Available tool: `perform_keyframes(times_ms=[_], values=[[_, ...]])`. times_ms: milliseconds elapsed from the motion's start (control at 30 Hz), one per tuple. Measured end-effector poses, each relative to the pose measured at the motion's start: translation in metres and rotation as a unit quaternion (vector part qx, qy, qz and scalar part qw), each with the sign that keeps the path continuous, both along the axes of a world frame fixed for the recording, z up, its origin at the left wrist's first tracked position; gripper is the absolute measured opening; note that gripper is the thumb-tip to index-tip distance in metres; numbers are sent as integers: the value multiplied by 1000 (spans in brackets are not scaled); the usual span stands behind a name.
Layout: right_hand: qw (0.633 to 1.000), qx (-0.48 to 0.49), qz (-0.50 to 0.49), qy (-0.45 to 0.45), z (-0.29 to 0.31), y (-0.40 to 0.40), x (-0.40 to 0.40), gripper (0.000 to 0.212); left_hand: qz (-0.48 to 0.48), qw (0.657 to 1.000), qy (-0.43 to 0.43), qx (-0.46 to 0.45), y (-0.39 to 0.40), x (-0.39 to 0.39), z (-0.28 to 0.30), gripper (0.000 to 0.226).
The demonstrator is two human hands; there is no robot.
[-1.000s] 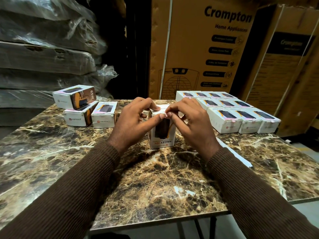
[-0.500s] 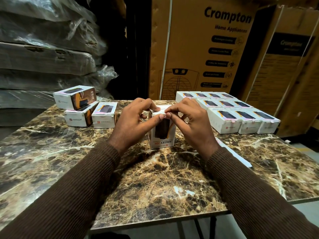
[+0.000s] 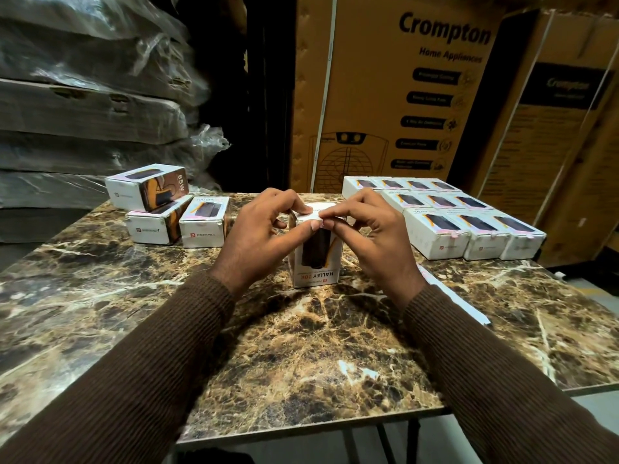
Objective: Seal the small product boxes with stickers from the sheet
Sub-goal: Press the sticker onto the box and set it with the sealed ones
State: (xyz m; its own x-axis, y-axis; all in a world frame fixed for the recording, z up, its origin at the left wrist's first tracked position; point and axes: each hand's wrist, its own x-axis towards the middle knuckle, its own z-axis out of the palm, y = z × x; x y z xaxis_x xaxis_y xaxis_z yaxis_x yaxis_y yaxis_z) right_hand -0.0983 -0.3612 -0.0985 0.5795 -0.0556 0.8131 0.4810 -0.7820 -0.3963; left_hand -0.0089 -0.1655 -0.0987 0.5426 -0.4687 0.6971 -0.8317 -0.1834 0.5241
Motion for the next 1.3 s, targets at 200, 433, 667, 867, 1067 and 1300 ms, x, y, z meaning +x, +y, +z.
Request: perform_keyframes(times_ms=[200,433,667,867,1067,1300], values=[[999,30,27,24,1,-3,0,15,-2,1000,2,-4,-1,1,-1,28],[999,33,10,18,0,2,-2,17,-5,1000,-2,-2,0,2,-2,29],[999,37,11,16,-2,4,3,9,-3,1000,-3,-8,-1,3,-2,26],[999,26,15,17,-1,4,3,10,-7,1000,5,-10,0,0,-2,23],[1000,26,9,10,-1,7,-1,11,-7,1000,2,-3,1,0,-1,23],[1000,-1,2,-1,-3,-1,1,13,-8,1000,3,-1,1,1,-1,23]])
